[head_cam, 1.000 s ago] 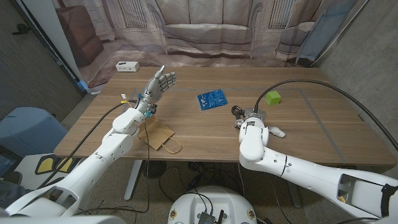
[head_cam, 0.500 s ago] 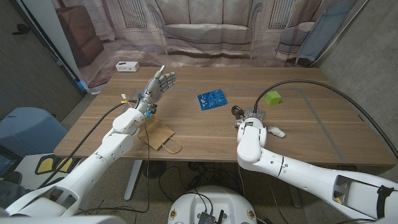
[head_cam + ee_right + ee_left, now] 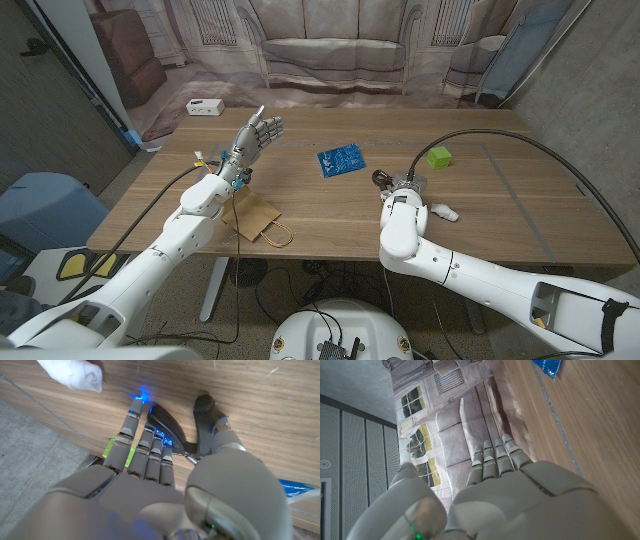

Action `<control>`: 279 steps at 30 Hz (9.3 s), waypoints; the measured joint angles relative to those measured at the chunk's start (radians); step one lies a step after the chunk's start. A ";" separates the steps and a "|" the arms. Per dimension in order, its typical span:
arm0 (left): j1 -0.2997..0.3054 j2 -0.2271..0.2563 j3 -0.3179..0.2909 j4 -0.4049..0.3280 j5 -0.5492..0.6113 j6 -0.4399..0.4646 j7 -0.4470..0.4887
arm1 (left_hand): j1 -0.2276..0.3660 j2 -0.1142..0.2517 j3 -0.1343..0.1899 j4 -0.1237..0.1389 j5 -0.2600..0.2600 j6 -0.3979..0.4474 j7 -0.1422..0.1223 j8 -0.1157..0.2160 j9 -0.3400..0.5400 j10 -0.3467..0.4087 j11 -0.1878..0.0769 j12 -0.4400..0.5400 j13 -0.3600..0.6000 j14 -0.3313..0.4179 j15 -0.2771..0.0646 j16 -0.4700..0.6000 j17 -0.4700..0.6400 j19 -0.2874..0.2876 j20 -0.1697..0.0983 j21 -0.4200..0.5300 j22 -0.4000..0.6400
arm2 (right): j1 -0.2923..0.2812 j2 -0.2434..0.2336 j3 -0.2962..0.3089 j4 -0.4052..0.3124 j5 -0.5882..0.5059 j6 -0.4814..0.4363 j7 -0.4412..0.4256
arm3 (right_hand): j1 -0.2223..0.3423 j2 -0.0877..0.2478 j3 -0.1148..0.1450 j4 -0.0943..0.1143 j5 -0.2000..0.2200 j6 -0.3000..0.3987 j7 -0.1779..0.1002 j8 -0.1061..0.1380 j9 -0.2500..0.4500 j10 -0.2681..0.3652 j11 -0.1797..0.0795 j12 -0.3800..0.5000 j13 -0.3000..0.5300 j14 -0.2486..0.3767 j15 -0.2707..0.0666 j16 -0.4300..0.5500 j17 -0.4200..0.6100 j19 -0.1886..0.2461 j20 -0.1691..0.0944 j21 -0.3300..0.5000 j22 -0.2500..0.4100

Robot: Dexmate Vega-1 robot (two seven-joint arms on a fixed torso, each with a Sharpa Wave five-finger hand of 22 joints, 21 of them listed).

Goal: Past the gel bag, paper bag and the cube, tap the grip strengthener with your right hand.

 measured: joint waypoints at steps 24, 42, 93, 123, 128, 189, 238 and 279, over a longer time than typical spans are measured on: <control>0.009 0.003 -0.004 -0.011 0.001 0.001 0.008 | 0.000 0.000 0.000 0.000 0.000 0.000 0.000 0.000 0.000 0.000 0.000 -0.006 0.000 0.000 0.000 0.000 0.000 0.000 0.000 0.000 0.000 | -0.013 0.013 -0.010 0.040 0.022 0.007 -0.077 | 0.036 -0.035 0.023 0.020 0.003 0.093 -0.032 0.028 0.004 0.120 -0.045 0.015 -0.005 0.057 0.029 0.066 0.029 0.041 -0.024 0.020 0.004; 0.015 -0.004 -0.007 -0.013 -0.001 -0.011 0.013 | 0.000 0.000 0.000 0.000 0.000 0.011 0.000 0.000 0.000 0.004 -0.004 -0.006 0.000 0.000 0.000 0.000 0.000 0.000 0.000 0.000 0.000 | -0.081 0.002 0.054 -0.044 0.005 0.002 -0.137 | 0.110 -0.108 0.031 0.028 0.003 0.147 -0.075 0.033 0.008 0.151 -0.063 0.018 0.000 0.100 0.007 0.076 0.044 0.098 -0.081 0.029 0.011; 0.006 -0.005 -0.002 -0.024 0.009 -0.004 0.023 | -0.005 0.005 -0.004 -0.004 0.000 0.011 0.000 -0.004 0.000 0.007 0.000 -0.005 0.000 0.000 0.000 0.000 0.000 0.000 0.000 0.000 0.000 | -0.112 0.001 0.111 -0.123 -0.071 0.003 -0.244 | 0.128 -0.127 0.040 0.011 0.003 0.188 -0.080 0.035 0.007 0.198 -0.055 0.010 0.003 0.127 0.015 0.099 0.068 0.119 -0.106 0.047 0.010; -0.012 -0.020 0.001 -0.001 0.014 -0.014 0.027 | -0.005 0.005 -0.004 -0.004 0.000 0.014 0.004 -0.004 0.000 0.007 0.000 -0.005 0.000 0.005 -0.005 0.000 0.000 0.000 0.000 0.000 0.000 | -0.130 -0.039 0.138 -0.221 -0.030 0.003 -0.385 | 0.148 -0.146 0.025 0.016 0.007 0.254 -0.100 0.050 0.009 0.257 -0.066 0.018 0.006 0.165 0.029 0.124 0.074 0.158 -0.134 0.070 0.020; -0.017 -0.022 0.001 0.005 0.015 -0.019 0.026 | -0.005 0.005 -0.004 -0.004 0.000 0.014 0.004 -0.004 0.000 0.007 0.000 -0.005 0.000 0.005 -0.005 0.000 0.000 0.000 0.000 0.000 0.000 | -0.137 -0.045 0.151 -0.243 0.006 0.002 -0.439 | 0.148 -0.146 0.022 0.016 0.011 0.270 -0.102 0.054 0.009 0.278 -0.066 0.026 0.007 0.178 0.037 0.129 0.074 0.167 -0.135 0.080 0.020; -0.055 -0.029 0.020 0.018 0.048 0.001 0.046 | -0.005 0.005 -0.006 -0.014 0.000 0.018 0.007 -0.004 0.000 0.011 -0.004 -0.006 0.000 0.005 -0.005 0.000 0.000 0.000 0.000 0.000 0.000 | -0.102 -0.112 0.159 -0.324 0.411 0.003 -0.829 | 0.189 -0.188 0.003 0.022 0.014 0.384 -0.109 0.070 0.019 0.385 -0.065 0.047 0.021 0.280 0.065 0.120 0.139 0.201 -0.153 0.187 0.039; -0.059 -0.032 0.022 0.029 0.046 0.007 0.044 | -0.011 0.011 -0.006 -0.013 0.000 0.018 0.007 -0.004 0.000 0.011 -0.004 -0.009 0.000 0.005 -0.005 0.000 0.000 0.000 0.000 0.000 0.000 | -0.106 -0.094 0.173 -0.272 0.522 0.003 -0.846 | 0.142 -0.141 -0.030 0.052 0.023 0.357 -0.107 0.031 0.016 0.328 -0.053 0.014 0.021 0.257 0.042 0.052 0.161 0.131 -0.146 0.209 0.021; -0.043 -0.023 0.019 0.011 0.045 0.012 0.048 | -0.011 0.011 -0.010 -0.018 0.000 0.018 0.007 -0.004 0.000 0.011 -0.004 -0.009 0.000 0.005 -0.005 0.000 0.000 0.000 0.000 0.000 0.000 | -0.083 -0.063 0.144 -0.225 0.595 0.004 -0.831 | 0.134 -0.112 -0.039 0.050 0.026 0.339 -0.111 0.008 0.017 0.296 -0.050 0.000 0.031 0.246 0.032 0.021 0.181 0.098 -0.140 0.222 0.016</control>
